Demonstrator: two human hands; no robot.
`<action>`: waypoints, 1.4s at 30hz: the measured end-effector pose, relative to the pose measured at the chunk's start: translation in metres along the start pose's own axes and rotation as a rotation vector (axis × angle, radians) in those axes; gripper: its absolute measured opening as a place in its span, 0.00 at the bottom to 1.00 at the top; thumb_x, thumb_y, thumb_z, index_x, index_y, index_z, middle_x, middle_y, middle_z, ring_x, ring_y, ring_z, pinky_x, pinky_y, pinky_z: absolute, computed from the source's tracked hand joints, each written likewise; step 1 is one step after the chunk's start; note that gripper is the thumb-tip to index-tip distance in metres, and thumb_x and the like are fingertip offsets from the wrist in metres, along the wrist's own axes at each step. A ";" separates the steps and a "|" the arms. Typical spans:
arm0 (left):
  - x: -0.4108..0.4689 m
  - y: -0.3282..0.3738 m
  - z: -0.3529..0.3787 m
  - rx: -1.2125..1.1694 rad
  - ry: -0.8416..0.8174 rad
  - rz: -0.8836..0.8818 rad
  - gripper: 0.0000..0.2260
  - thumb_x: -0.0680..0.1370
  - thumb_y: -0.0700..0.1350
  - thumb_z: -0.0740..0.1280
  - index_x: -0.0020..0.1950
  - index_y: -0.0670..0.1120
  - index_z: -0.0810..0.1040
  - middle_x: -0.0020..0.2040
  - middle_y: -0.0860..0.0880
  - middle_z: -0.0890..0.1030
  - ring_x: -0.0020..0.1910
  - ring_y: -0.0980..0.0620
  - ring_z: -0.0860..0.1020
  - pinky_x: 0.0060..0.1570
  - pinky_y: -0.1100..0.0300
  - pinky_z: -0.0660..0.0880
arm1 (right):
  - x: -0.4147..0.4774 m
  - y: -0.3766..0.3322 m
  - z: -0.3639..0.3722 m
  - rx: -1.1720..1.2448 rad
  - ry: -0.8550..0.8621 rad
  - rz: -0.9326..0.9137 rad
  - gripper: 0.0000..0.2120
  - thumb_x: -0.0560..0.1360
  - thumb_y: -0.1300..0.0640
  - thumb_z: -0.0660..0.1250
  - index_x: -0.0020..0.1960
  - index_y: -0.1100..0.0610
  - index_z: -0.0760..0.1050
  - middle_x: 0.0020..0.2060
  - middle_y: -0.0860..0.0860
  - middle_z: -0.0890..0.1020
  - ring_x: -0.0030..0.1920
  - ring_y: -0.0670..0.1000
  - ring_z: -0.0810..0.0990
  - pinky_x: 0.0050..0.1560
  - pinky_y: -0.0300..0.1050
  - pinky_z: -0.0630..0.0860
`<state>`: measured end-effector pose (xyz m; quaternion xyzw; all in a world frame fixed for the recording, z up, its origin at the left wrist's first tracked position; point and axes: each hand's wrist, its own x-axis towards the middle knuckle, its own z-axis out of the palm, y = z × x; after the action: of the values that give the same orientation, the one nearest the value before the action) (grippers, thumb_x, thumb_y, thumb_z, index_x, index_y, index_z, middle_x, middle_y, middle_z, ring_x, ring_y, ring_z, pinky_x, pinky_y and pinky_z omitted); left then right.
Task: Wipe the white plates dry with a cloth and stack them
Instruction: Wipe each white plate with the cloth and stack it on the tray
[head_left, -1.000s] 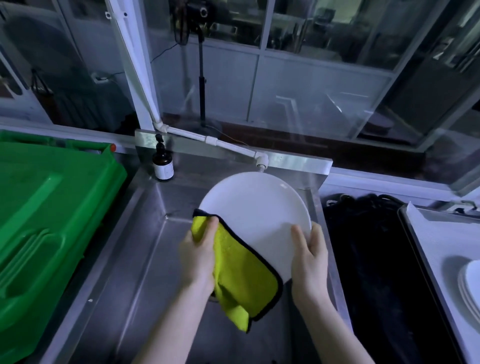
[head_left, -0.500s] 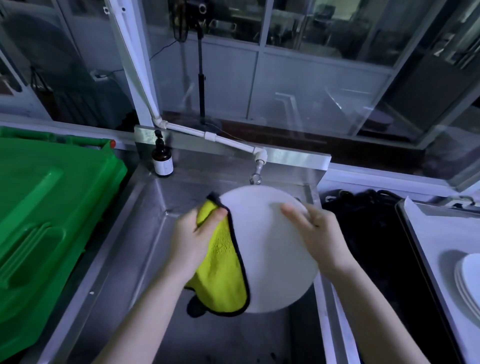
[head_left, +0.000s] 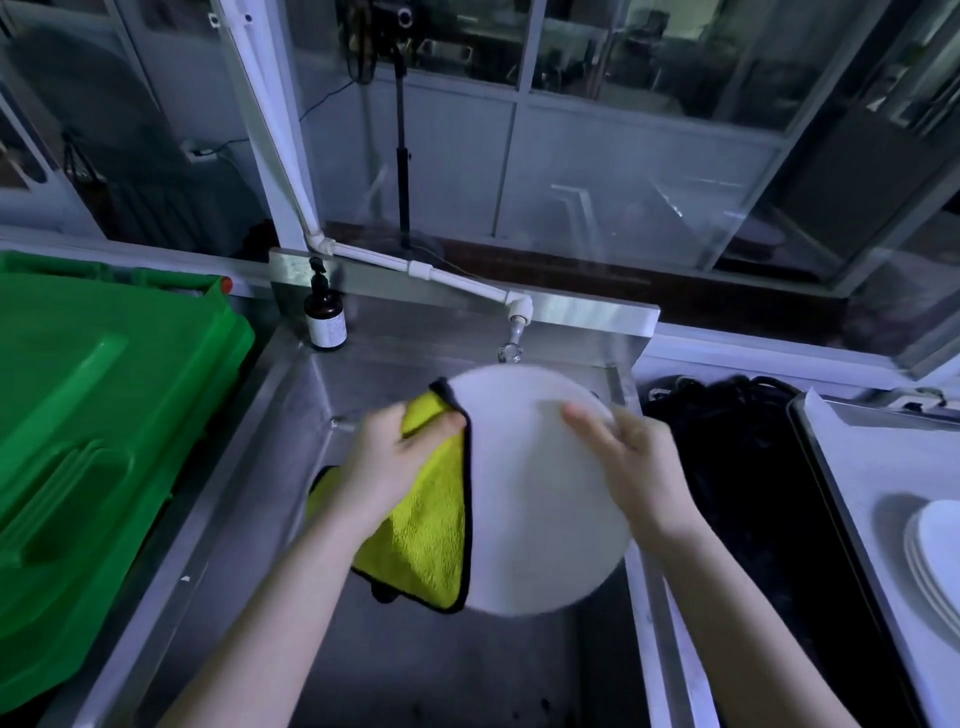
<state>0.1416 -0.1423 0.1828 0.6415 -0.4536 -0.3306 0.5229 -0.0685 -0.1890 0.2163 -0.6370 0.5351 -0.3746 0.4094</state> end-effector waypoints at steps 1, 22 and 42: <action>-0.005 -0.005 0.004 -0.109 0.110 -0.100 0.18 0.73 0.55 0.74 0.41 0.39 0.79 0.32 0.47 0.78 0.32 0.53 0.72 0.36 0.54 0.69 | -0.001 0.002 0.001 0.151 0.076 0.069 0.20 0.77 0.47 0.70 0.38 0.63 0.75 0.31 0.51 0.75 0.34 0.49 0.72 0.37 0.47 0.69; -0.021 -0.002 0.040 -0.444 0.473 -0.507 0.12 0.75 0.54 0.73 0.43 0.46 0.80 0.43 0.46 0.84 0.43 0.46 0.81 0.47 0.44 0.78 | -0.027 0.012 0.042 0.524 0.310 0.301 0.07 0.77 0.43 0.66 0.45 0.39 0.83 0.41 0.43 0.86 0.42 0.44 0.85 0.40 0.43 0.81; -0.010 -0.003 0.017 -0.313 0.258 -0.207 0.21 0.73 0.56 0.74 0.38 0.38 0.77 0.32 0.49 0.74 0.34 0.53 0.71 0.37 0.60 0.68 | 0.001 -0.002 -0.006 0.337 0.123 0.206 0.17 0.76 0.47 0.72 0.39 0.62 0.80 0.32 0.51 0.81 0.34 0.51 0.78 0.38 0.48 0.72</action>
<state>0.1237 -0.1392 0.1759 0.6327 -0.2579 -0.3639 0.6331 -0.0730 -0.1908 0.2205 -0.4770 0.5513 -0.4533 0.5129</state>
